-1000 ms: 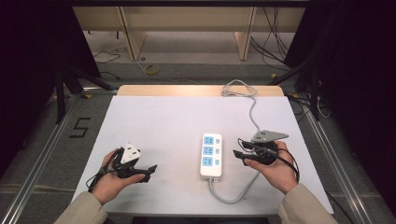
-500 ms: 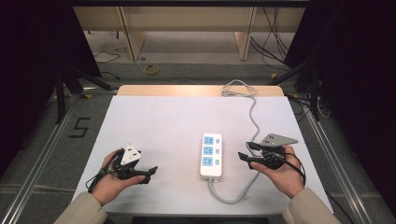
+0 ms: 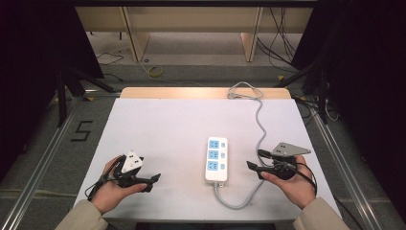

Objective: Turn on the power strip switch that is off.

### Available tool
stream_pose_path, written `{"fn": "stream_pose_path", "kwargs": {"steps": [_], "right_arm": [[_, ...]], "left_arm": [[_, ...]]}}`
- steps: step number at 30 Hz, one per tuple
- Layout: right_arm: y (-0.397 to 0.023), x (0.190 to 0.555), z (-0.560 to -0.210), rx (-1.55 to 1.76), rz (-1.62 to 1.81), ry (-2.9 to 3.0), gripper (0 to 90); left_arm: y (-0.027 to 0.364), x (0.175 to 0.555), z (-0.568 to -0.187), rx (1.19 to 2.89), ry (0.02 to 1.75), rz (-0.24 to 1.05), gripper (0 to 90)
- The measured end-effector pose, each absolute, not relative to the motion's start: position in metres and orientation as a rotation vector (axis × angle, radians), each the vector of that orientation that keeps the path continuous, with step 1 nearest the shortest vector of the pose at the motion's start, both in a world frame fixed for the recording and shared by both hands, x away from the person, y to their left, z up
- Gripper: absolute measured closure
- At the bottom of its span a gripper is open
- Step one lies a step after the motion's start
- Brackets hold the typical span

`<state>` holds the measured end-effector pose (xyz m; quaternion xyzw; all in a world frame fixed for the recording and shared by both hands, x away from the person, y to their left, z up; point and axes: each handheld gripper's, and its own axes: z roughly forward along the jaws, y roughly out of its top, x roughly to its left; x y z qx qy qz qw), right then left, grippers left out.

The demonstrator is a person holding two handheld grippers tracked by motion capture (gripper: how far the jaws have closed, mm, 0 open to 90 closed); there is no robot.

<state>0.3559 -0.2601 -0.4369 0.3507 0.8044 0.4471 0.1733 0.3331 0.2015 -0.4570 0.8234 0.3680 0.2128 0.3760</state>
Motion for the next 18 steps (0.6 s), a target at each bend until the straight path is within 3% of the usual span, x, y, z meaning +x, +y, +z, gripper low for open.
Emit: {"fn": "stream_pose_path", "kwargs": {"steps": [18], "right_arm": [[-0.2643,0.3469,-0.4435,0.994,1.281,2.266,34.9]], "left_arm": [[0.2028,0.3294,-0.4576,2.119,0.923,0.544,16.0]]}}
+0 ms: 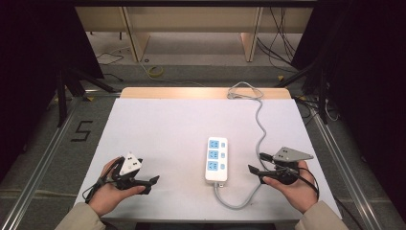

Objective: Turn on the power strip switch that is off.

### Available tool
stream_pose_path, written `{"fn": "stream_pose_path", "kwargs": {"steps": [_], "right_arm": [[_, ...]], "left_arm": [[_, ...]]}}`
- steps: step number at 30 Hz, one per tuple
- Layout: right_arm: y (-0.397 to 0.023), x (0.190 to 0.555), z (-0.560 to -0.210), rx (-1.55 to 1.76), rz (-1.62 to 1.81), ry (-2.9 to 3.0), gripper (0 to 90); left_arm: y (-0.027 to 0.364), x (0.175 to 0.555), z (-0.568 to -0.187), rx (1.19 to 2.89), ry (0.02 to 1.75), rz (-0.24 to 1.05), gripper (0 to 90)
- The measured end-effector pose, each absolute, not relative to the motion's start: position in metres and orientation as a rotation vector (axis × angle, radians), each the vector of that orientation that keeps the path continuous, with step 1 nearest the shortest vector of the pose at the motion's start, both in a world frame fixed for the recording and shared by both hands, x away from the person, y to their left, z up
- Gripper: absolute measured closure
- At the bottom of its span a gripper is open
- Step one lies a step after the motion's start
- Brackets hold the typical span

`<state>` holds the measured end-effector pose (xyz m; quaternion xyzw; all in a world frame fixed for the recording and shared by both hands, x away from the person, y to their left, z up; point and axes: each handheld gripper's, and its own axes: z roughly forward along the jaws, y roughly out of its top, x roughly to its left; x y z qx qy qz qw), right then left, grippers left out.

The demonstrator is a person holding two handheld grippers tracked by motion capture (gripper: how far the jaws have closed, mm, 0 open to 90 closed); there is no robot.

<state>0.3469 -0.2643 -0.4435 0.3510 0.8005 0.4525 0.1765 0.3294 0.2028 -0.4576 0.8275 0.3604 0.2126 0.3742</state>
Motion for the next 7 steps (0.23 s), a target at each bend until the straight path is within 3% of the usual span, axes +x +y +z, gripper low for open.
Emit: {"fn": "stream_pose_path", "kwargs": {"steps": [7], "right_arm": [[-0.2634,0.3464,-0.4452,0.993,1.285,2.267,34.6]], "left_arm": [[0.2017,0.3305,-0.4577,2.121,0.924,0.543,16.0]]}}
